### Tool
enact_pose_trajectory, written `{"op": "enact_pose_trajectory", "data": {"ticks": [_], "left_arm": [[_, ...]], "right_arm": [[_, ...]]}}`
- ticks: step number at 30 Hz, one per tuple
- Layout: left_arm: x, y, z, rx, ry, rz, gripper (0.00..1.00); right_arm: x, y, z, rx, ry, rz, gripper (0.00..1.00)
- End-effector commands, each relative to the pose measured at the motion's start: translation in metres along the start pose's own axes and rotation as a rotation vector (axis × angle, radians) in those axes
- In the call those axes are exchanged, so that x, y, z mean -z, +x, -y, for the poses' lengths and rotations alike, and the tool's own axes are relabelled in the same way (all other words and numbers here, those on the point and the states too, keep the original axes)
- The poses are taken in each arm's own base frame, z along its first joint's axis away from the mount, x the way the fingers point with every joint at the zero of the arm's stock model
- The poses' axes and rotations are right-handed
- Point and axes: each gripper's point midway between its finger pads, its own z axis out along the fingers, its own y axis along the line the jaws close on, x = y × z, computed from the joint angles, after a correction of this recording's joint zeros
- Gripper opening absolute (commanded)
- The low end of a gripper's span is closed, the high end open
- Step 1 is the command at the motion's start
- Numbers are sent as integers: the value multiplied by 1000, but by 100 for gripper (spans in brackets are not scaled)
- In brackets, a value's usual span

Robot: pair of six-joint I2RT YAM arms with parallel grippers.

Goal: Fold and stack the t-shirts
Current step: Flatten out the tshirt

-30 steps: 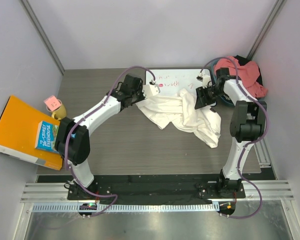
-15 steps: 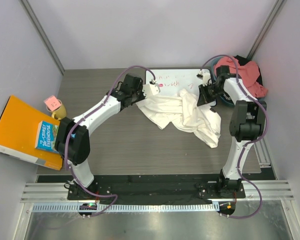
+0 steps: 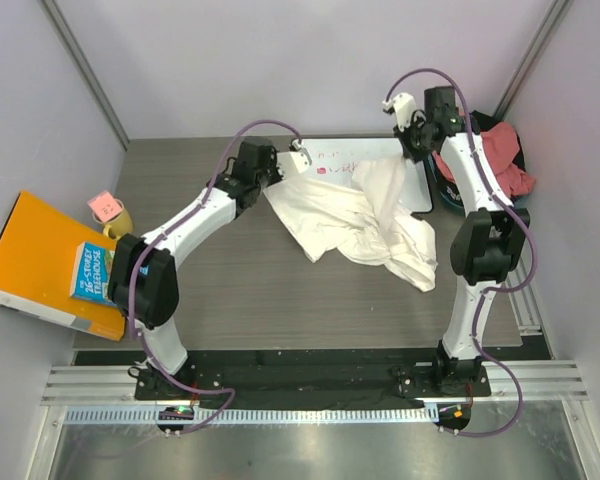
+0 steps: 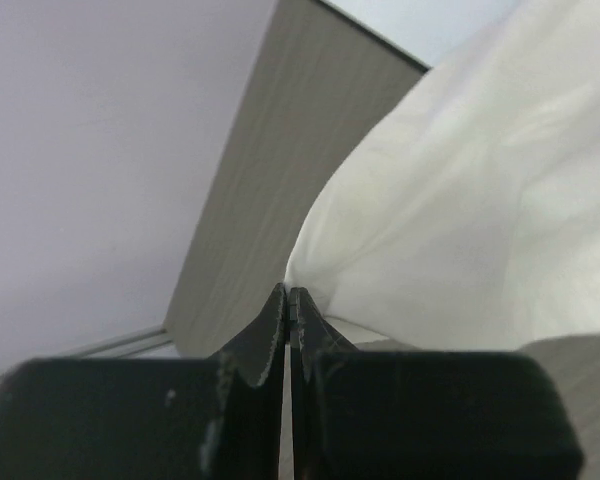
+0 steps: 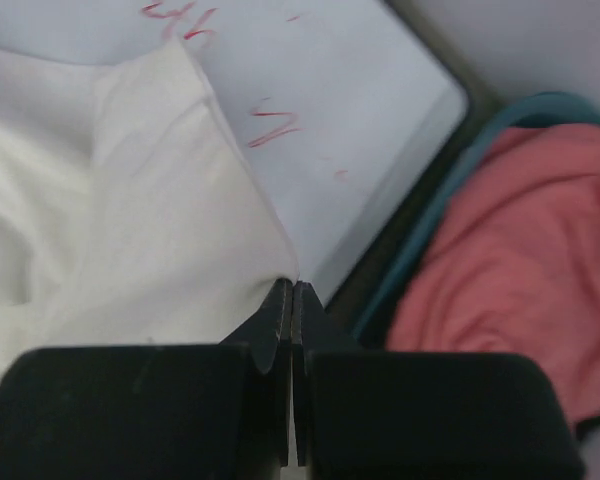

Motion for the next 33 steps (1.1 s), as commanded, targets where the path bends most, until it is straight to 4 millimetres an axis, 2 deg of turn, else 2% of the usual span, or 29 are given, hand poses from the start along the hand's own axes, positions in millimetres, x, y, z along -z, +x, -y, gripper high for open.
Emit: {"op": "enact_pose_trajectory", "data": {"ticks": [1,2,3,4,5,7,8,10,11,12,13,14,15,16,17,18,19,20,21,22,23,24,25,26,27,28,31,32,33], "left_arm": [[31,-14,-129,40,-388,43,0],[33,-14,-141,29,-419,43,0],[45,-25,-168,37,-499,80,0],[50,-24,-182,38,-537,85,0],[63,-33,-205,21,-591,106,0],[73,-39,-227,10,-645,128,0],[86,-48,-245,-1,-692,152,0],[103,-58,-263,-15,-752,191,0],[112,-61,-270,-36,-776,199,0],[118,-65,-272,-41,-782,212,0],[136,-70,-275,-49,-782,244,0],[133,-67,-264,-58,-740,246,0],[139,-65,-256,-54,-707,257,0],[164,-72,-250,-71,-686,314,0],[149,-55,-217,-101,-576,279,0],[153,-52,-204,-122,-546,290,0],[154,-44,-186,-137,-489,283,0],[172,-37,-164,-153,-436,309,0],[172,-25,-141,-156,-348,288,0],[183,-21,-126,-136,-303,306,0],[204,-21,-112,-123,-271,352,0],[213,-12,-94,-110,-207,339,0],[223,-11,-86,-69,-188,359,0],[245,-9,-84,-50,-207,385,0],[254,-7,-77,-37,-186,391,0],[262,-7,-77,-24,-192,400,0],[296,-13,-89,0,-261,454,0],[305,-17,-98,5,-294,471,0],[309,-18,-103,2,-316,476,0]], "right_arm": [[109,-92,110,194,570,176,1],[121,-104,117,220,622,203,1],[144,-126,128,243,703,269,2],[160,-135,135,273,763,277,1],[171,-146,136,293,796,305,1],[202,-168,142,330,889,369,1],[211,-175,142,338,911,397,1],[235,-191,143,343,977,471,1],[255,-196,142,337,1013,506,1],[266,-202,138,336,1024,541,1],[274,-205,134,336,1019,564,1],[299,-210,123,341,1008,622,1],[292,-203,116,351,962,601,1],[298,-200,107,357,939,609,1],[302,-196,99,360,916,613,1],[307,-183,81,377,856,611,1],[308,-175,72,385,833,608,1],[309,-166,64,385,814,601,1],[289,-151,45,406,720,581,1],[312,-144,31,410,718,612,1],[318,-137,20,399,694,624,1],[306,-120,8,391,631,586,1],[326,-117,-12,390,591,635,1],[328,-111,-21,384,560,636,1],[330,-104,-33,377,516,632,1],[346,-103,-46,380,497,673,1],[373,-108,-56,395,497,724,1],[373,-114,-53,390,497,728,1],[388,-122,-49,394,526,751,1]]}}
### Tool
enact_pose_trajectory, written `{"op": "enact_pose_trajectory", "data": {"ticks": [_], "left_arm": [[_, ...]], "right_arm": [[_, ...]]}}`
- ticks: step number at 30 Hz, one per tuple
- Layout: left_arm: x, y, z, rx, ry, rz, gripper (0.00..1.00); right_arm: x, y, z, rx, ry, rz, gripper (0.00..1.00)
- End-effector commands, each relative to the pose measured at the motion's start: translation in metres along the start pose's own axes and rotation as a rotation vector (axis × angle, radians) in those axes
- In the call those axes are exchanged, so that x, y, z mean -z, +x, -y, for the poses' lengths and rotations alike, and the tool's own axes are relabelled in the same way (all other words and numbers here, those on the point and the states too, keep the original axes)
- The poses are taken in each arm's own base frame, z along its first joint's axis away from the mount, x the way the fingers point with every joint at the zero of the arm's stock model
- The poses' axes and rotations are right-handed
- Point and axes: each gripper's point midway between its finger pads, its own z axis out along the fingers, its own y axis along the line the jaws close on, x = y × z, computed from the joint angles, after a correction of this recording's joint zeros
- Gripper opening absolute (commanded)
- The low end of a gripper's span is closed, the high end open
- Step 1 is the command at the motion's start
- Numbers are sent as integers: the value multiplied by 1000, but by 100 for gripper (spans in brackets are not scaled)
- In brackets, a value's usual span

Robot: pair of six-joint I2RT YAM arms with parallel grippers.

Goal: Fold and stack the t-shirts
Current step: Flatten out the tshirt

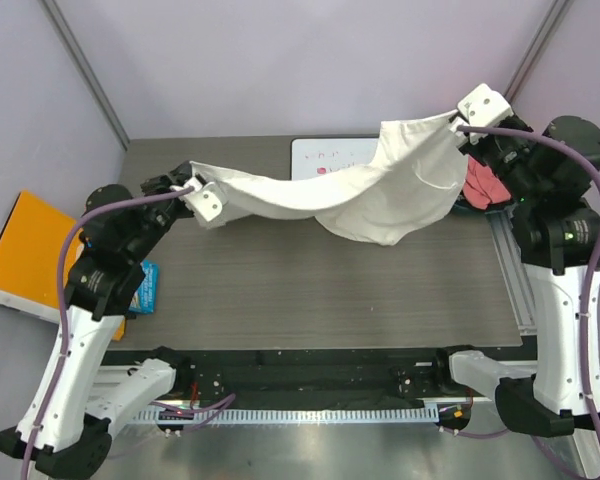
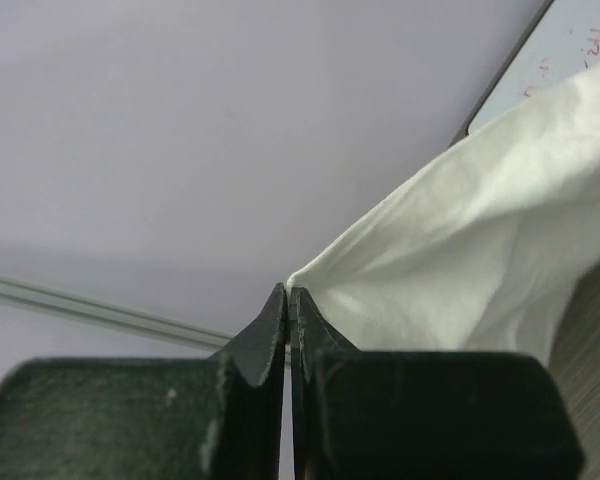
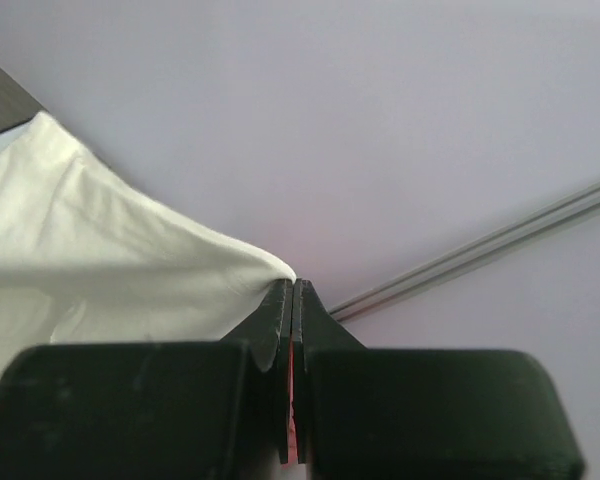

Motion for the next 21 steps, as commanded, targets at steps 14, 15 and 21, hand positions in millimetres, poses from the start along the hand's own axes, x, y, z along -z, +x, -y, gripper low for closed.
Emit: {"op": "enact_pose_trajectory", "data": {"ticks": [14,15,21], "left_arm": [[-112,99,39,-111,115,-276,0],[-121,99,25,-133,73,-280,0],[-156,72,-104,-168,-441,-248,0]], "right_arm": [[-148,60,-3,57,-29,-125,1],[-161,65,-6,70,-24,-131,1],[-171,12,73,160,255,-34,1]]}}
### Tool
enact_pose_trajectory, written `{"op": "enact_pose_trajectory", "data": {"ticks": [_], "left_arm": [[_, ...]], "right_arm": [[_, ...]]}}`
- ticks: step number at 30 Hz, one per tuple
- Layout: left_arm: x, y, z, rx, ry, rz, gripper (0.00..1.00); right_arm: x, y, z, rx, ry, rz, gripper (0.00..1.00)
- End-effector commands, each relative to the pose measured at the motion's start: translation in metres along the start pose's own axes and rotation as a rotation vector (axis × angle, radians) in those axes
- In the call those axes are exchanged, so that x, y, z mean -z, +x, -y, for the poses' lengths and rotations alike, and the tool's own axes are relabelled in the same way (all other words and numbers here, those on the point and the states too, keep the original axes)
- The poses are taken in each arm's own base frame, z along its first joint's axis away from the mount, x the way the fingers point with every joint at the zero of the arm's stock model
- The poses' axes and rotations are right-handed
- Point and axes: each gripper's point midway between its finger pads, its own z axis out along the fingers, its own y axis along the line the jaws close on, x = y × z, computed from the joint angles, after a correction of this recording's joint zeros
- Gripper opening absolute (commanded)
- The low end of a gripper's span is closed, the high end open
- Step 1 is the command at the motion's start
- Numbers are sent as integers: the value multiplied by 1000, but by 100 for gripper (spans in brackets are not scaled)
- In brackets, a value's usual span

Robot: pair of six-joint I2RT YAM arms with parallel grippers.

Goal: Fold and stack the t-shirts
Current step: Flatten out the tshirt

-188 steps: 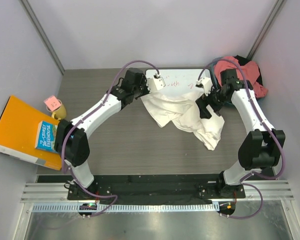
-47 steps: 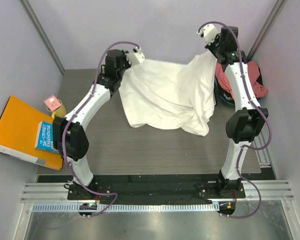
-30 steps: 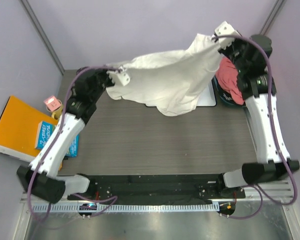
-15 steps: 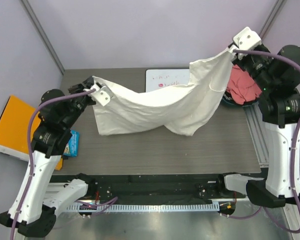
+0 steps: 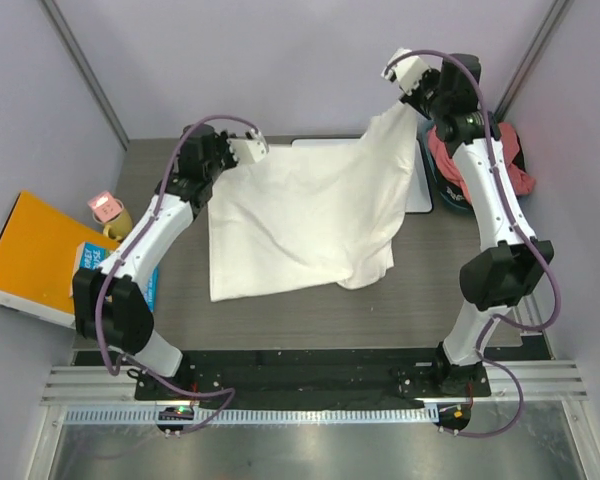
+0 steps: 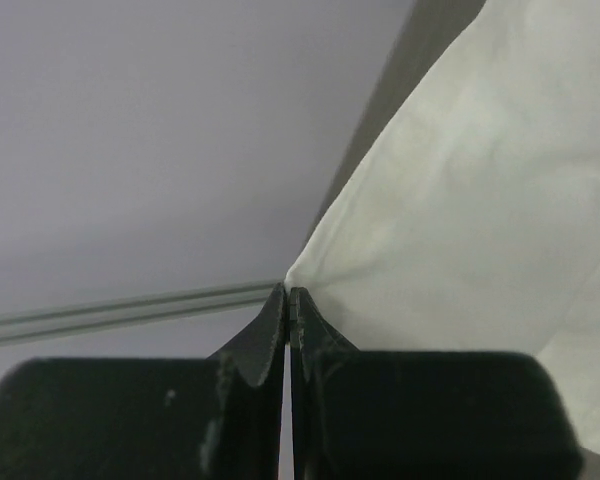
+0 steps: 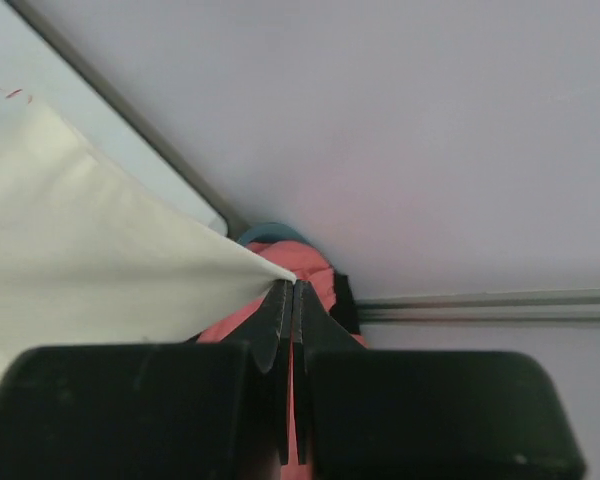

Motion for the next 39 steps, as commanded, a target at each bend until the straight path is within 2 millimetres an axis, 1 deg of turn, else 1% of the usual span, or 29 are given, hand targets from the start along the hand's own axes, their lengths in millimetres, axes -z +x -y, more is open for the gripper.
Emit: {"op": "enact_pose_trajectory", "data": {"ticks": [1,2,3,4,5,7,8,11,13,14,15,16,17,18,19,20,21,22,23,24,25,26,27,28,30,31,35,37,39], "left_arm": [[65,-43,-192,59,-706,99,0],[74,-44,-206,78,-774,101,0],[100,-54,-232,106,-891,155,0],[112,-59,-240,120,-927,183,0],[133,-63,-250,135,-977,217,0],[152,-73,-253,147,-1018,280,0],[158,-76,-251,147,-1021,300,0],[160,-81,-227,104,-990,334,0],[151,-73,-200,63,-949,313,0],[149,-69,-192,56,-941,302,0],[133,-58,-170,60,-884,267,0],[140,-51,-163,71,-868,252,0],[127,-41,-140,62,-777,212,0],[111,-27,-108,60,-687,177,0],[118,-20,-94,54,-649,165,0],[109,-12,-66,33,-550,148,0],[99,3,-27,7,-450,121,0],[106,8,-12,-25,-410,124,0],[106,10,10,-56,-343,143,0],[97,28,58,-82,-197,113,0],[99,34,77,-142,-128,105,0],[108,32,93,-161,-75,146,0],[109,47,133,-190,69,126,0],[115,52,150,-252,141,128,0],[125,54,171,-289,218,155,0],[133,65,194,-332,329,135,0],[144,80,219,-410,480,102,0],[147,89,232,-410,578,70,0],[145,91,234,-414,633,64,0]], "right_arm": [[86,-106,142,86,488,242,1],[113,-125,164,94,564,289,1],[128,-135,175,100,605,313,1],[152,-148,185,111,646,354,1],[171,-157,192,118,672,387,1],[196,-172,190,139,668,461,1],[210,-173,184,133,660,475,1],[210,-160,165,61,590,460,1],[200,-147,149,31,537,433,1],[177,-133,124,2,444,413,1],[183,-130,110,-7,402,422,1],[172,-119,87,-14,316,395,1],[148,-97,50,-23,195,356,1],[150,-88,33,-33,147,339,1],[139,-66,5,-55,54,276,1],[126,-37,-33,-72,-52,202,1],[127,-16,-66,-54,-167,147,1],[126,1,-89,-39,-231,110,1],[121,33,-129,-44,-329,39,1],[123,48,-148,6,-392,19,1],[131,76,-183,6,-493,-50,1],[134,88,-196,17,-532,-75,1],[139,101,-208,47,-581,-109,1],[140,113,-220,40,-618,-142,1],[148,125,-238,37,-709,-191,1],[146,130,-246,39,-753,-207,1],[150,140,-256,46,-843,-257,1],[152,138,-257,61,-873,-249,1],[159,139,-261,71,-915,-251,1]]}}
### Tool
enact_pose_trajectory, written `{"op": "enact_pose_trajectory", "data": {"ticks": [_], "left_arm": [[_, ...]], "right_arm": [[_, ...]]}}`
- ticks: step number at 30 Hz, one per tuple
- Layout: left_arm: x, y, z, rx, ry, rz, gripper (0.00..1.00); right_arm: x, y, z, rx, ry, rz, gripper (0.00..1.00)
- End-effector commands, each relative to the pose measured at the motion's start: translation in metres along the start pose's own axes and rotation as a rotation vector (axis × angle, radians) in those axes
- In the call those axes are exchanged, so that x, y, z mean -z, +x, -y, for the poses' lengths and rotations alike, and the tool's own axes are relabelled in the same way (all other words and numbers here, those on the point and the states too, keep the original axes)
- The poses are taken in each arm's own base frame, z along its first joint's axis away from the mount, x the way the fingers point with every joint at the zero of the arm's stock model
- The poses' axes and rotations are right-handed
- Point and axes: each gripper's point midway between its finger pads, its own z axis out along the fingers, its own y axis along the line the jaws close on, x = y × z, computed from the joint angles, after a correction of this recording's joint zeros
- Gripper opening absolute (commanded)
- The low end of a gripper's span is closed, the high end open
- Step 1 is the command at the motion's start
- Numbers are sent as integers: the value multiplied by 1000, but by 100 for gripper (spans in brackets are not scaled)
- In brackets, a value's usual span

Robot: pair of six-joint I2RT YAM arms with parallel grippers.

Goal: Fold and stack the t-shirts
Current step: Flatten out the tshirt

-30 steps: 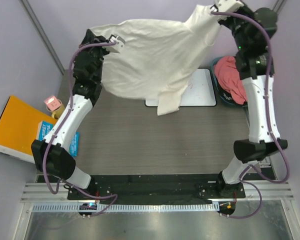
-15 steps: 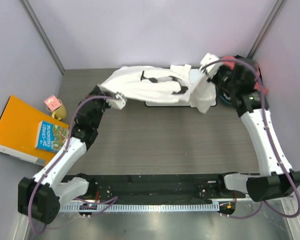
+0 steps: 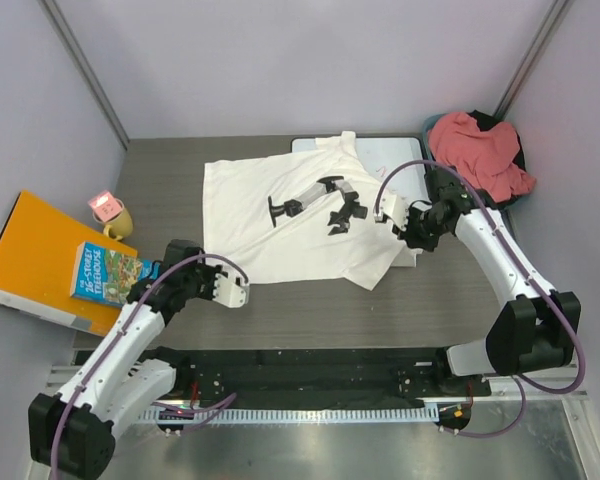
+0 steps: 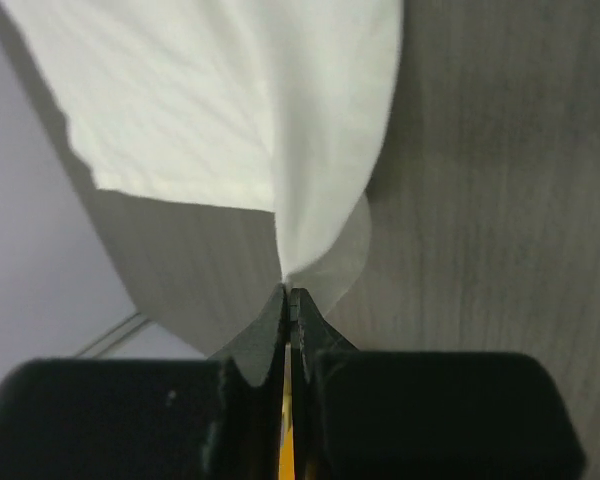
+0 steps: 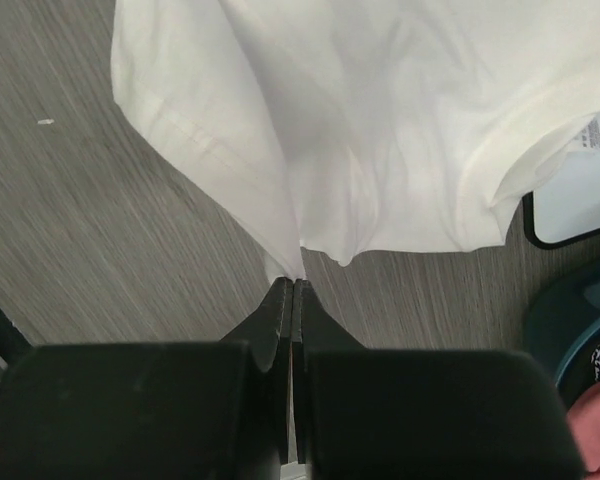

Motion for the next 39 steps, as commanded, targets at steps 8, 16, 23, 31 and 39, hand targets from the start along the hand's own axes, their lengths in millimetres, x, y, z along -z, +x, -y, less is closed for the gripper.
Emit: {"op": "enact_pose_trajectory", "data": {"ticks": [8,16,23,31,39], "left_arm": [[4,12,34,-119,331,14,0],[22,10,56,-105,485,67,0],[34,8,83,-107,587,102,0],[55,1,105,-111,680,141,0],[59,5,91,-103,637,106,66]], "right_arm": [[9,19,-44,213,-202,-78,1],[16,55,-83,405,-301,-165,1],[28,75,-114,512,-343,-185,1],[33,78,-132,542,-390,-163,1],[37,44,-108,430,-297,-78,100]]}}
